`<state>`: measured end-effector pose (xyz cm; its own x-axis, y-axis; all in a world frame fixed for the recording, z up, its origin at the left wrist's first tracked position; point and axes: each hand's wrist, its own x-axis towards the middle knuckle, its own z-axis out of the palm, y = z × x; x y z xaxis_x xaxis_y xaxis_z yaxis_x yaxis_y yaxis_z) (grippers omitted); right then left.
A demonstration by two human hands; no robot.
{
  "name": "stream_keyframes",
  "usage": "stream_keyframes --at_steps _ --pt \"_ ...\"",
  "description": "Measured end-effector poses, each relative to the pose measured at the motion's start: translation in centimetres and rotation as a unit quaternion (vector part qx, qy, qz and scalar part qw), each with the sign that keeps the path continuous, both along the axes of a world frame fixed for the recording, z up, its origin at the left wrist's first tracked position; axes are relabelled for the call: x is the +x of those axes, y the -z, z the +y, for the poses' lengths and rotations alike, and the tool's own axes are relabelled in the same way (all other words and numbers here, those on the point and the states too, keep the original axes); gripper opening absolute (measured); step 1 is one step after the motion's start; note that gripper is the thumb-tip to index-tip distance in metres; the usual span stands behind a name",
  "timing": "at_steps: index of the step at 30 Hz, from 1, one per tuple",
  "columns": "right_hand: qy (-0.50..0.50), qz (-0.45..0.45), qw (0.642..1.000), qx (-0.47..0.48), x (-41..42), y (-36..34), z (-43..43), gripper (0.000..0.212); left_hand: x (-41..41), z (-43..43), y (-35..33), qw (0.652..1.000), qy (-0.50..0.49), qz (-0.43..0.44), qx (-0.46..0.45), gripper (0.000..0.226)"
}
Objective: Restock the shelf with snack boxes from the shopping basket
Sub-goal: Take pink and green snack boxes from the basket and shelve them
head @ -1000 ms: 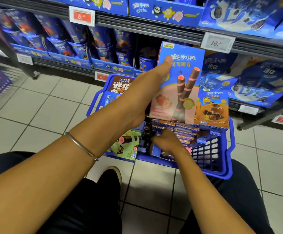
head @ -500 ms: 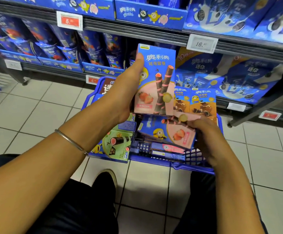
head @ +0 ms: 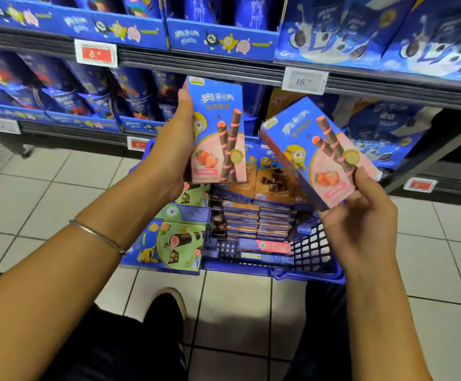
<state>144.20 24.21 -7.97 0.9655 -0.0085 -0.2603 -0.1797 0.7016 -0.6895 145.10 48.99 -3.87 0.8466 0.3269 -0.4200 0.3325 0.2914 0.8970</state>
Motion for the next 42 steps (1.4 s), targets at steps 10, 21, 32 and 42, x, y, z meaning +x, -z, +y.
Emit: stream_keyframes --at_steps 10,21,32,42 --pt "-0.067 -0.031 0.989 -0.131 -1.7 2.3 4.6 0.05 -0.7 -2.4 1.3 0.995 0.073 0.024 -0.066 0.083" --pt "-0.139 -0.134 0.915 -0.353 -3.0 2.8 5.8 0.045 -1.3 -4.0 2.1 0.986 0.16 -0.034 -0.036 0.067" --pt "-0.16 -0.114 0.924 -0.329 -2.4 3.6 5.7 0.042 -2.1 -3.9 2.3 0.996 0.066 -0.048 -0.028 0.06" --pt "-0.517 -0.012 0.508 -0.688 1.2 13.1 3.3 0.04 -1.6 -3.2 1.6 0.992 0.066 -0.033 -0.098 0.06"
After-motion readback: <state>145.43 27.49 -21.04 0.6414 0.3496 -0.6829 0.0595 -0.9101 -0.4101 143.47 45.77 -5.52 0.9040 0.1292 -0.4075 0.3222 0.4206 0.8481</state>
